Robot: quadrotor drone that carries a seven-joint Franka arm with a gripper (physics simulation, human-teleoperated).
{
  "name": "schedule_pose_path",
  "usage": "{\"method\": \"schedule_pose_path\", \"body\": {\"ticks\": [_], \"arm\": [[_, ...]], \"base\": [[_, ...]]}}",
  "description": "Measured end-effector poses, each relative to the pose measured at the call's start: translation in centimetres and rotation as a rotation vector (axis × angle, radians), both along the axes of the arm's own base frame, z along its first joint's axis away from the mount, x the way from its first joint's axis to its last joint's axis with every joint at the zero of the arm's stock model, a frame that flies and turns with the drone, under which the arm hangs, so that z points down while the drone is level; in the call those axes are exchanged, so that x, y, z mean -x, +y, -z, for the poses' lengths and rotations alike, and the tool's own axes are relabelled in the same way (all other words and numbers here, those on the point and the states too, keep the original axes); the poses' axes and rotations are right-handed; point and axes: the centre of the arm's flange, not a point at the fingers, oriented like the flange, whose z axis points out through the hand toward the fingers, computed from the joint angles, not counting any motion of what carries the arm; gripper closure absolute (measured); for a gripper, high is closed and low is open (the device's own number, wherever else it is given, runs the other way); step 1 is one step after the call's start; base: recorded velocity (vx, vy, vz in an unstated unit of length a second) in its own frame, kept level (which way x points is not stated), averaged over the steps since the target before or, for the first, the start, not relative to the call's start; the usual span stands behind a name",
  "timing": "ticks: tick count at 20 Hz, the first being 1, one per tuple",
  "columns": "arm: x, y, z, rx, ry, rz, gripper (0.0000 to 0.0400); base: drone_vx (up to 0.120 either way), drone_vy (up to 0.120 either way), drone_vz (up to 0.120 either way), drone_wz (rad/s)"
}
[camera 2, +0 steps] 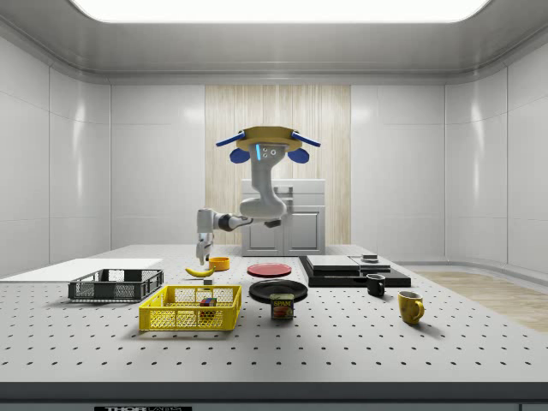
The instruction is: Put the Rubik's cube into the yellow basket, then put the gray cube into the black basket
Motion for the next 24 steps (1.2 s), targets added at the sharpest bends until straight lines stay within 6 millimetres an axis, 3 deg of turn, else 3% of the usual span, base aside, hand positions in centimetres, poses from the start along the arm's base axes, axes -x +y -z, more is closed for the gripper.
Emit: {"method": "schedule_pose_path", "body": {"ticks": [10,24], "arm": [[0.0,0.0,0.0,0.0,0.0,0.0,0.0],[0.0,0.0,0.0,0.0,0.0,0.0,0.0]], "base": [[0.0,-0.12,-0.008,0.0],[0.0,0.0,-0.12,0.0]]}}
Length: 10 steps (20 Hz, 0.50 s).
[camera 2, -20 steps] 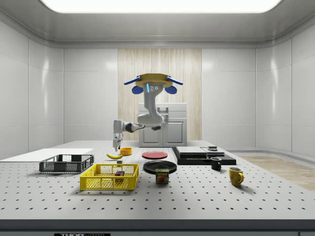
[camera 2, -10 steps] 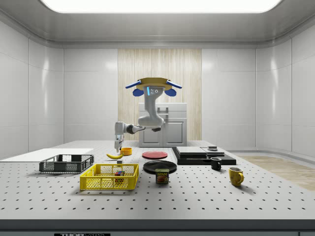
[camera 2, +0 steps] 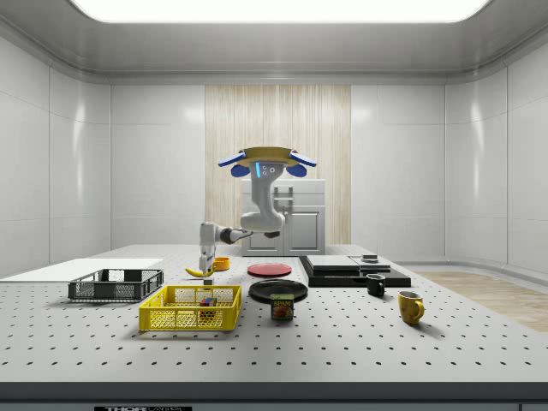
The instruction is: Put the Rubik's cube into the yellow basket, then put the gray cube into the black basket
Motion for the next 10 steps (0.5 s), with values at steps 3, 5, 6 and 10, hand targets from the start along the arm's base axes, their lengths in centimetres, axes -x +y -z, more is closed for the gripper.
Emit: {"method": "schedule_pose_path", "body": {"ticks": [3,5,6,10], "arm": [[0.0,0.0,-0.3,0.0,0.0,0.0,0.0],[0.0,0.0,-0.9,0.0,0.0,0.0,0.0],[0.0,0.0,-1.3,0.0,0.0,0.0,0.0],[0.0,0.0,-2.8,0.0,0.0,0.0,0.0]], "base": [[0.0,0.0,0.0,0.0],[0.0,0.0,0.0,0.0],[0.0,0.0,0.0,0.0],[0.0,0.0,0.0,0.0]]}}
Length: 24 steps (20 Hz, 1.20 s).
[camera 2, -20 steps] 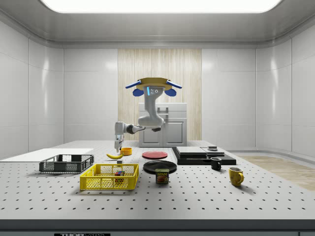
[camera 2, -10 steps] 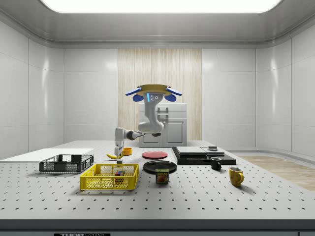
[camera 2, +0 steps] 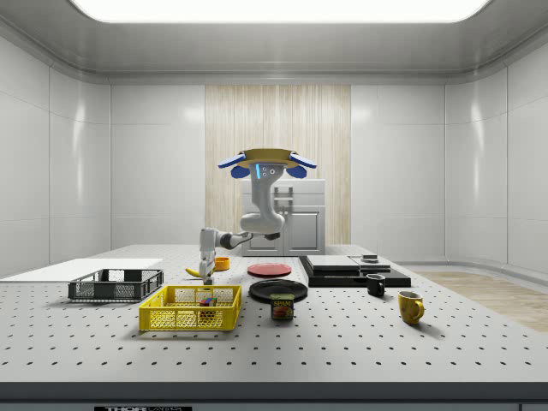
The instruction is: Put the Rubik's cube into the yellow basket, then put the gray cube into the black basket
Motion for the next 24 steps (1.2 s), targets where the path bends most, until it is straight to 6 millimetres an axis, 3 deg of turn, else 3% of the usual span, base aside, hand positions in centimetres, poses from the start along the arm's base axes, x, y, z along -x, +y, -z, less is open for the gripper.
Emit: {"method": "schedule_pose_path", "body": {"ticks": [19,24], "arm": [[0.0,0.0,-1.8,0.0,0.0,0.0,0.0],[0.0,0.0,-1.9,0.0,0.0,0.0,0.0099]], "base": [[0.0,0.0,0.0,0.0],[0.0,0.0,0.0,0.0]]}}
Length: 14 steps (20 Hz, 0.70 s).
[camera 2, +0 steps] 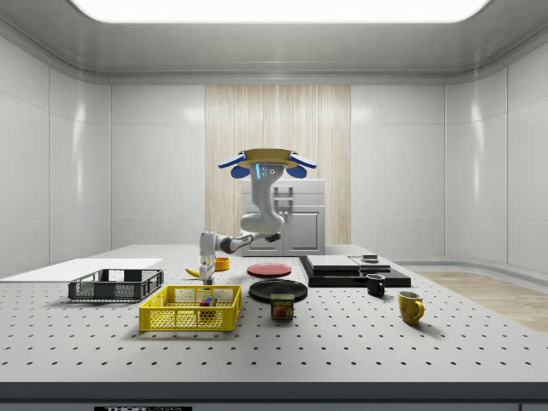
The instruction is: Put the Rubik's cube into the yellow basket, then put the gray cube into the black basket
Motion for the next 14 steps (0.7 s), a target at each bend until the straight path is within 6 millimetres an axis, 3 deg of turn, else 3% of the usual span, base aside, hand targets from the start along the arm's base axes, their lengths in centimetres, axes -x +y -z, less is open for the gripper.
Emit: {"method": "schedule_pose_path", "body": {"ticks": [5,14], "arm": [[0.0,0.0,-0.05,0.0,0.0,0.0,0.0135],[0.0,0.0,0.51,0.0,0.0,0.0,0.0148]], "base": [[0.0,0.0,0.0,0.0],[0.0,0.0,0.0,0.0]]}}
